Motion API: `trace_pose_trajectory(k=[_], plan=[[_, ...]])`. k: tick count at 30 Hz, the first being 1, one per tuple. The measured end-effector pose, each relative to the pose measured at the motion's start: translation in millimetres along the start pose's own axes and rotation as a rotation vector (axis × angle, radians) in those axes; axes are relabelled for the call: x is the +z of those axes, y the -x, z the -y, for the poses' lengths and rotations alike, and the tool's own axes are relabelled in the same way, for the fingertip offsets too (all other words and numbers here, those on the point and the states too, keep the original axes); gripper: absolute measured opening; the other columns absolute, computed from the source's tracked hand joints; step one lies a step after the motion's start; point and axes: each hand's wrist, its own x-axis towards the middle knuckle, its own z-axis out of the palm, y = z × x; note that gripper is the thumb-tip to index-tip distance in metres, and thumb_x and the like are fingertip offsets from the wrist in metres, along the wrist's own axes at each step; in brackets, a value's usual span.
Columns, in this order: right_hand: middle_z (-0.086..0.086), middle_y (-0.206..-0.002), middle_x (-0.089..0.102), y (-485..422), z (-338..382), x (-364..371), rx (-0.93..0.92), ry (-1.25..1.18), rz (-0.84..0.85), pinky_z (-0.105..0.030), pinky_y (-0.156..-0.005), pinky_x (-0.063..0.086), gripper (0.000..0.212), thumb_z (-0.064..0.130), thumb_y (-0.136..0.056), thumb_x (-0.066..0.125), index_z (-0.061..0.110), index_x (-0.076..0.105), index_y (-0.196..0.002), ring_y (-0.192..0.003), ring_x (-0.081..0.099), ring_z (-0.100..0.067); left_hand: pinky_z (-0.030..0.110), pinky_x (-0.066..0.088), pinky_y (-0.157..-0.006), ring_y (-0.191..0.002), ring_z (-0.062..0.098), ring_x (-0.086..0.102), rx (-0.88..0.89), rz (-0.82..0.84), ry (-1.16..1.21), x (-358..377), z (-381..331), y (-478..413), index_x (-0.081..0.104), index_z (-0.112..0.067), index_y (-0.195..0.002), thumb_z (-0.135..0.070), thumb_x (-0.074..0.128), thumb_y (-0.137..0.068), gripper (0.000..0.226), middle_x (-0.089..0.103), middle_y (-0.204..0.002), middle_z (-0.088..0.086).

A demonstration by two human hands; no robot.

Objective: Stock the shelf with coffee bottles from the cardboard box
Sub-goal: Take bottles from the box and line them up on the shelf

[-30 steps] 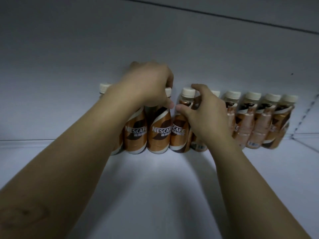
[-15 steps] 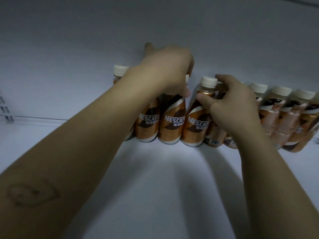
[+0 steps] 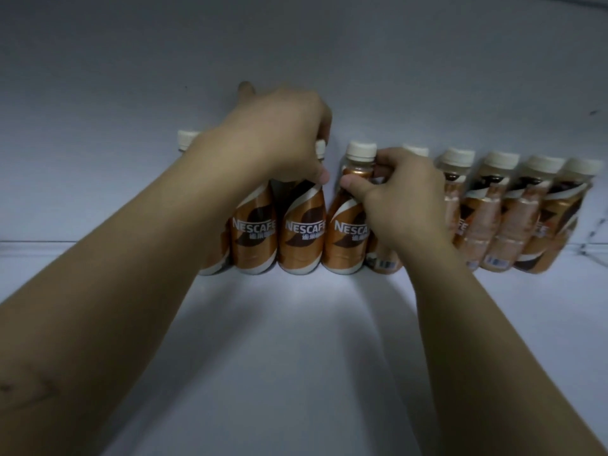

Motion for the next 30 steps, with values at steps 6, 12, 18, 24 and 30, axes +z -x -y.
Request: trace_pose_trajectory(k=[6,12,18,24,30], plan=[[0.001,-0.132,0.060,-1.1,21.7,-21.4,-0.124,0.099,-0.150,-0.030,-0.100,0.043,0.055,0.038,-0.086,0.067,0.020,0.052,-0.135,-0.120,0.056,-0.017,0.053,0.026,-0.104,-0.109,0.028,0.053,0.008,-0.019,-0.021,-14.7,-7.0,10.1,0.053,-0.022,-0.123,-0.056,0.065,-0.080,0.056,0.060,-0.110,0.002],[0.010,-0.096,0.068,-37.6,8.1,-83.7,-0.177,0.135,-0.205,-0.042,-0.082,0.055,0.033,0.037,-0.086,0.061,0.025,0.062,-0.117,-0.078,0.069,-0.022,0.045,0.032,-0.101,-0.115,0.028,0.053,0.069,-0.101,0.078,-22.2,-28.1,3.6,0.049,-0.024,-0.133,-0.053,0.065,-0.081,0.061,0.056,-0.127,0.004],[0.000,-0.125,0.060,-28.5,-52.0,-72.6,-0.068,0.204,-0.154,-0.026,-0.083,0.041,0.042,0.034,-0.090,0.061,0.019,0.057,-0.130,-0.103,0.061,-0.020,0.042,0.033,-0.099,-0.113,0.025,0.054,0.137,0.017,0.107,-11.5,-80.0,-26.5,0.052,-0.026,-0.129,-0.055,0.066,-0.080,0.059,0.062,-0.121,0.000],[-0.002,-0.140,0.052,-18.5,-78.6,-67.9,-0.057,0.221,-0.122,-0.034,-0.099,0.040,0.063,0.040,-0.088,0.064,0.020,0.041,-0.143,-0.125,0.051,-0.020,0.031,0.042,-0.088,-0.115,0.024,0.055,0.171,0.146,0.220,5.3,-85.8,-36.8,0.050,-0.030,-0.136,-0.022,0.069,-0.085,0.055,0.056,-0.133,0.003],[0.003,-0.118,0.064,-14.8,-84.0,-51.6,0.031,0.280,-0.133,-0.030,-0.077,0.044,0.052,0.053,-0.080,0.067,0.027,0.054,-0.123,-0.105,0.061,-0.017,0.040,0.053,-0.083,-0.092,0.019,0.061,0.199,0.076,0.242,5.2,-78.3,-41.7,0.064,-0.033,-0.107,-0.034,0.075,-0.079,0.030,0.066,-0.106,-0.004]])
